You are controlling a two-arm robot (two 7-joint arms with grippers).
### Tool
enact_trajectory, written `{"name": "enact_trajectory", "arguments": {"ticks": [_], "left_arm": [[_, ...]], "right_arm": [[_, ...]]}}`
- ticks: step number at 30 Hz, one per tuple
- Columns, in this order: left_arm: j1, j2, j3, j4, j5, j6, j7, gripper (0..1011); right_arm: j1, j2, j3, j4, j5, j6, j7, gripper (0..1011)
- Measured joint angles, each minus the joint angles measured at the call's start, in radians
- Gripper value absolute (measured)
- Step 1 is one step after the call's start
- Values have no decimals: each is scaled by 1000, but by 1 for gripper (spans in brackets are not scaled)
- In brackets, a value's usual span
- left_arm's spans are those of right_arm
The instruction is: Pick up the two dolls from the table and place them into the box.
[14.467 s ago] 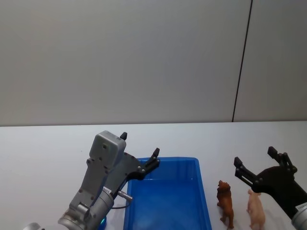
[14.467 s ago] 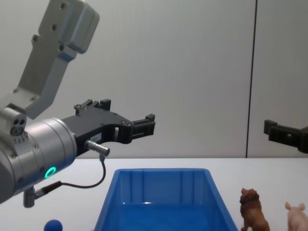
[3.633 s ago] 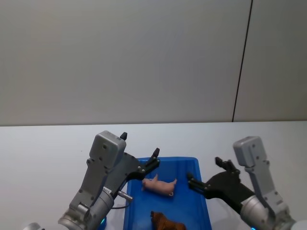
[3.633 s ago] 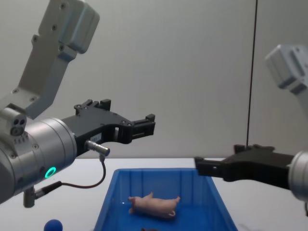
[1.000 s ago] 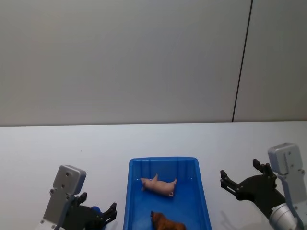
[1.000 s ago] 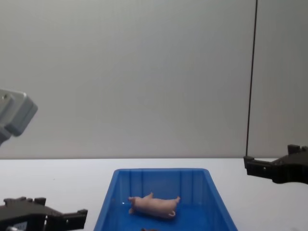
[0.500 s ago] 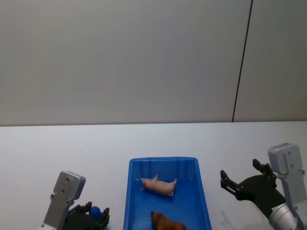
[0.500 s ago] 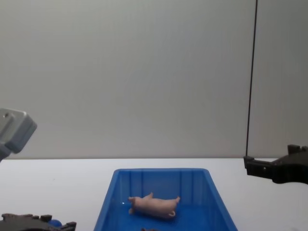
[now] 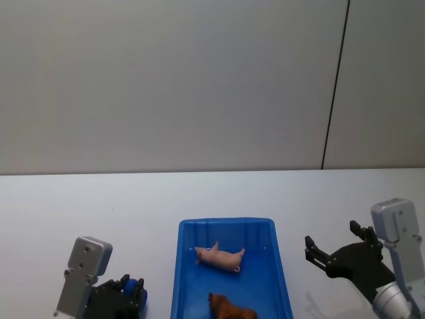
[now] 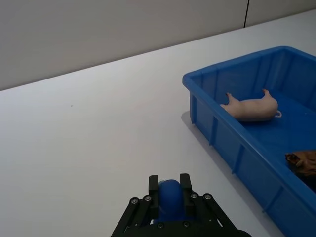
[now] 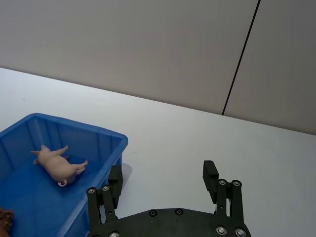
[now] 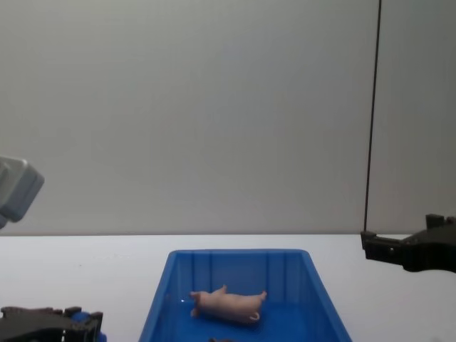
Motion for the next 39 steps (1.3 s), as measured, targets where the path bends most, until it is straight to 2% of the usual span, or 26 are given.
{"name": "enact_trajectory", "arguments": {"ticks": [11, 17, 26, 36, 39], "left_arm": [[-7, -9, -8, -17, 27, -86, 7, 199], [-27, -17, -13, -38, 53, -124, -22, 170], [-65, -35, -16, -56, 74, -175, -111, 123], [-109, -65, -10, -52, 71, -219, -231, 109], [-123, -76, -6, -46, 65, -231, -276, 224]], "right_arm": [[0, 0, 0, 0, 0, 0, 0, 1001], [0, 0, 0, 0, 0, 0, 0, 1001], [0, 0, 0, 0, 0, 0, 0, 1001], [0, 0, 0, 0, 0, 0, 0, 1001], [0, 0, 0, 0, 0, 0, 0, 1001]]}}
